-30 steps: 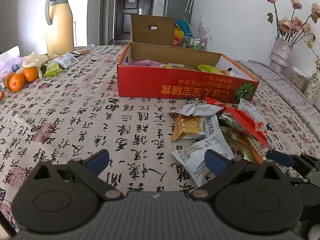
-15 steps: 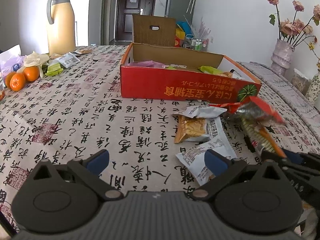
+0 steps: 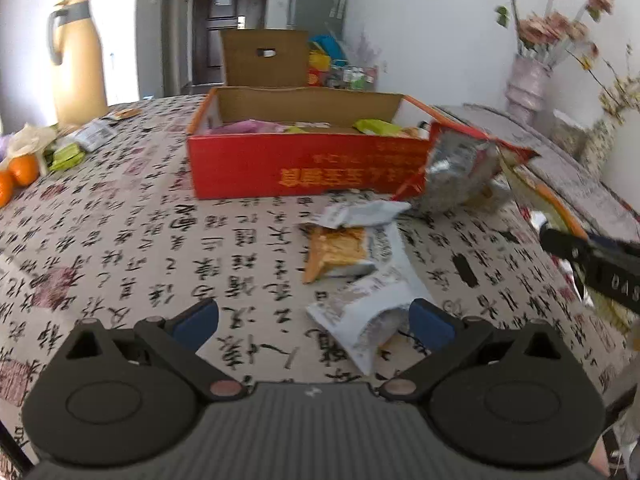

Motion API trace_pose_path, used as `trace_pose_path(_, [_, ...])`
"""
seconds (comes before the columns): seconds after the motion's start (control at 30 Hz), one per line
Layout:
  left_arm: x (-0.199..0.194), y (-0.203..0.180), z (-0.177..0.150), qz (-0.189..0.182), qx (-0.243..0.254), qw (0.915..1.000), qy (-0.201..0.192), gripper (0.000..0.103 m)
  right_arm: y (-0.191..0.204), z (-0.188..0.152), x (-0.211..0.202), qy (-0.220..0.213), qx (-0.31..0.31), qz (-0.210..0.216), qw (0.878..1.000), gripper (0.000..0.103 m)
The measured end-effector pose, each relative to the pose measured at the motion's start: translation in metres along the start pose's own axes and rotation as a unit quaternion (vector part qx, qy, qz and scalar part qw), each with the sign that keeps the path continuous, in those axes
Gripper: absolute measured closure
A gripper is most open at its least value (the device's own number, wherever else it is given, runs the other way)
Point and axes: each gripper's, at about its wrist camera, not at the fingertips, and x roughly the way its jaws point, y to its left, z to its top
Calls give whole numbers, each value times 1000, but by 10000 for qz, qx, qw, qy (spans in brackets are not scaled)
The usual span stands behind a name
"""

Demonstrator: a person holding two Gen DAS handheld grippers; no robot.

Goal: Organize snacks
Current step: 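Grasp the red wafer packet with the right gripper while the left gripper grasps a white packet, then carry the red wafer packet and white packet into the box and open both grippers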

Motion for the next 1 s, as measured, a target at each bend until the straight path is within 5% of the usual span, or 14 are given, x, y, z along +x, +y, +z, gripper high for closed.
trace_pose_path(0.47, [27, -33, 8, 58, 515, 9985, 179, 1, -26, 0, -16, -316, 235, -23, 9992, 72])
trace_pose_path(0.53, [29, -34, 7, 67, 514, 9984, 210, 11, -31, -1, -17, -344, 269, 18, 9990, 72])
trace_pose_path(0.6, [31, -33, 7, -2, 467, 9985, 281, 40, -33, -4, -18, -352, 286, 34, 9990, 72])
trace_pose_path(0.67, [33, -30, 6, -57, 386, 9986, 345, 55, -35, -5, -18, -351, 312, 46, 9989, 72])
trace_pose_path(1.0, [13, -18, 10, -27, 277, 9996, 22, 61, -41, -4, -31, -554, 346, 67, 9978, 72])
